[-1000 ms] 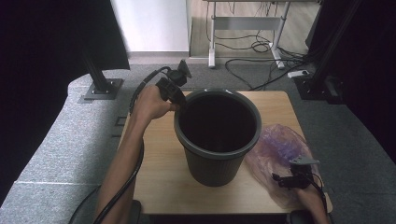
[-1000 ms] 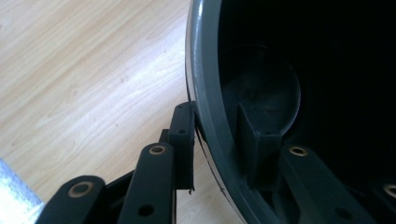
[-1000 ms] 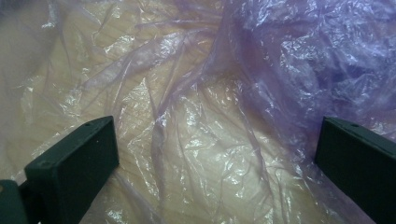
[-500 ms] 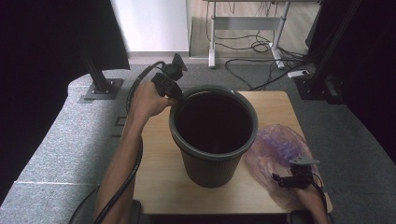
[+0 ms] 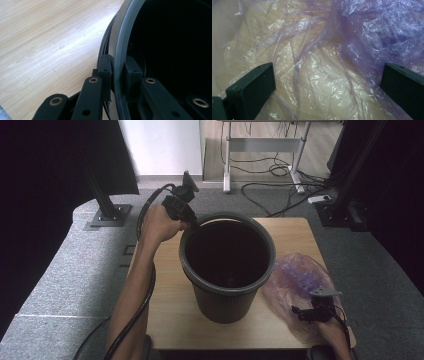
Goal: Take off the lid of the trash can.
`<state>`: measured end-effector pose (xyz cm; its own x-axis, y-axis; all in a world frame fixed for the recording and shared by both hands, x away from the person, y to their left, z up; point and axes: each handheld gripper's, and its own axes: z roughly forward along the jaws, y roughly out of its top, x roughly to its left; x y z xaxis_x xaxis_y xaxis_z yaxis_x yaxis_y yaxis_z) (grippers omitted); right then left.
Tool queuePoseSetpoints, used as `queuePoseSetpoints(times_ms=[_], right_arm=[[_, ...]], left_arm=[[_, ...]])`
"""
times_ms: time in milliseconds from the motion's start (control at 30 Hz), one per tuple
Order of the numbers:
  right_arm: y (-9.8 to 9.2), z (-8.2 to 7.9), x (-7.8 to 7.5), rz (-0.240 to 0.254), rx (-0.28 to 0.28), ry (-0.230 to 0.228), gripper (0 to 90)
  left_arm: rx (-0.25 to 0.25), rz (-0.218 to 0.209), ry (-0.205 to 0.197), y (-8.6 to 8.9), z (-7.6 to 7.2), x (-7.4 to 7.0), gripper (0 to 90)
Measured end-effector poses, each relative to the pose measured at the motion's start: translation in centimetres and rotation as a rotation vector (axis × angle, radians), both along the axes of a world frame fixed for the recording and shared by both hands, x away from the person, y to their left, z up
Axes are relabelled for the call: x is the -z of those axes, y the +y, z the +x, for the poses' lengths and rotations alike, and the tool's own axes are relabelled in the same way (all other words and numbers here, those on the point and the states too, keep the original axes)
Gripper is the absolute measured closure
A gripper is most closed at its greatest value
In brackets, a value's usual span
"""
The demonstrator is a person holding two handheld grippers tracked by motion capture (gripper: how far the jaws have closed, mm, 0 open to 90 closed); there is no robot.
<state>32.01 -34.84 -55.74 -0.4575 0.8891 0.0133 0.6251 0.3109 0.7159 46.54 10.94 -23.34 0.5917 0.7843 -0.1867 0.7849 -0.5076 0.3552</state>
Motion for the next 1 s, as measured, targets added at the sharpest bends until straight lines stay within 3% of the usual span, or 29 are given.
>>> queuePoseSetpoints(times_ms=[167,433,767,1000], right_arm=[[-0.3,0.1,-0.4,0.038,-0.002,0.015,0.0],[0.2,-0.2,-3.1,0.072,-0.039,-0.045,0.0],[2.0,-0.5,-8.9,0.133,-0.160,-0.107,0.0],[4.3,-0.4,-14.2,0.175,-0.266,-0.167,0.0]], left_arm=[[-0.003,-0.006,0.013,0.0,0.1,-0.1,78.6],[-0.005,-0.026,0.033,0.3,0.2,-0.3,78.5],[-0.005,-0.031,0.050,0.2,0.4,0.0,78.5],[-0.006,-0.022,0.068,0.3,0.6,0.3,78.5]])
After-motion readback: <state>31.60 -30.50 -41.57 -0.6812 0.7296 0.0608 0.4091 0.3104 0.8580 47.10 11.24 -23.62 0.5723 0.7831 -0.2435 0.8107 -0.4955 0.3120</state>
